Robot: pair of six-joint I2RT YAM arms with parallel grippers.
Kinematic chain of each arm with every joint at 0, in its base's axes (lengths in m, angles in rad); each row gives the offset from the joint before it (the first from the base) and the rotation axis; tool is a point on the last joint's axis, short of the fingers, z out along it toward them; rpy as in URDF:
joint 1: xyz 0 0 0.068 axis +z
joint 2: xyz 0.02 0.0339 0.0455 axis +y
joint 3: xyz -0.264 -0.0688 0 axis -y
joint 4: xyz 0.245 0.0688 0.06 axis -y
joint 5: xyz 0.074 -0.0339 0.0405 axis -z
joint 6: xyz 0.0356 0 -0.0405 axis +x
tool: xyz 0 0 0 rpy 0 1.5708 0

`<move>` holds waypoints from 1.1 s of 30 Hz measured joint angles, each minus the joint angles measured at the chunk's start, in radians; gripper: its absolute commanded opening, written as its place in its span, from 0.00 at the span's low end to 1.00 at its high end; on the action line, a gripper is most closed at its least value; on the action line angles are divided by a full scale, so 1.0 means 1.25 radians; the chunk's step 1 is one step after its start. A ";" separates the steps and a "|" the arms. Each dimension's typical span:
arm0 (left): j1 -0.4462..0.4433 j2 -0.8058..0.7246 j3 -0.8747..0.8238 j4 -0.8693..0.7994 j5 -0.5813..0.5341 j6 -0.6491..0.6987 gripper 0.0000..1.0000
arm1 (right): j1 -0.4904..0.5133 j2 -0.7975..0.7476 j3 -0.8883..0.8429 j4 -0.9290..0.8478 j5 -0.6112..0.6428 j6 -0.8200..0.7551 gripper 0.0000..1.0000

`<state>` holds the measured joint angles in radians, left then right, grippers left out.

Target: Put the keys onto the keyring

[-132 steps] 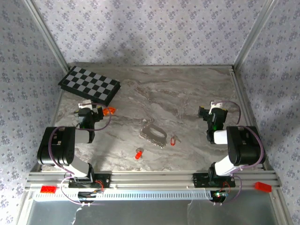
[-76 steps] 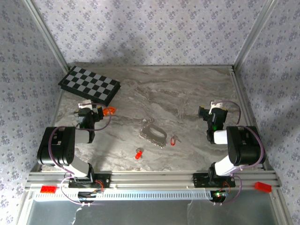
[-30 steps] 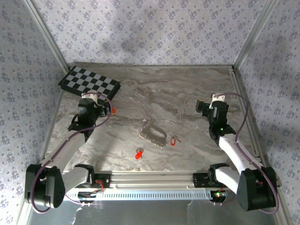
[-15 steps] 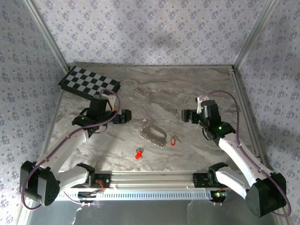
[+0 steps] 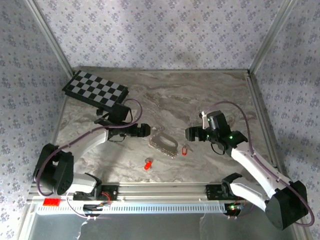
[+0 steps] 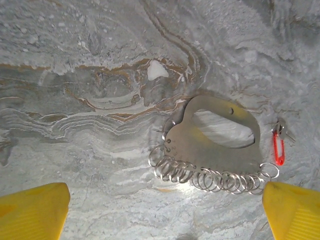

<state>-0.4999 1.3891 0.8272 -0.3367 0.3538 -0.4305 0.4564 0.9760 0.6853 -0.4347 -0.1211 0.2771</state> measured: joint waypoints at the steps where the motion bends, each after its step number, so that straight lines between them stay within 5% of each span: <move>1: 0.000 0.014 0.001 0.004 0.002 0.000 0.93 | 0.006 0.000 -0.002 -0.001 -0.017 -0.001 1.00; 13: -0.027 0.127 0.051 0.053 0.023 0.019 0.57 | 0.043 -0.045 -0.115 0.072 -0.129 0.054 1.00; 33: -0.041 0.224 0.070 0.088 0.035 0.045 0.40 | 0.045 -0.034 -0.114 0.079 -0.134 0.020 1.00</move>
<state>-0.5510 1.6695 0.9150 -0.2264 0.3973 -0.3744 0.5133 0.9329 0.5430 -0.3355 -0.2886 0.3016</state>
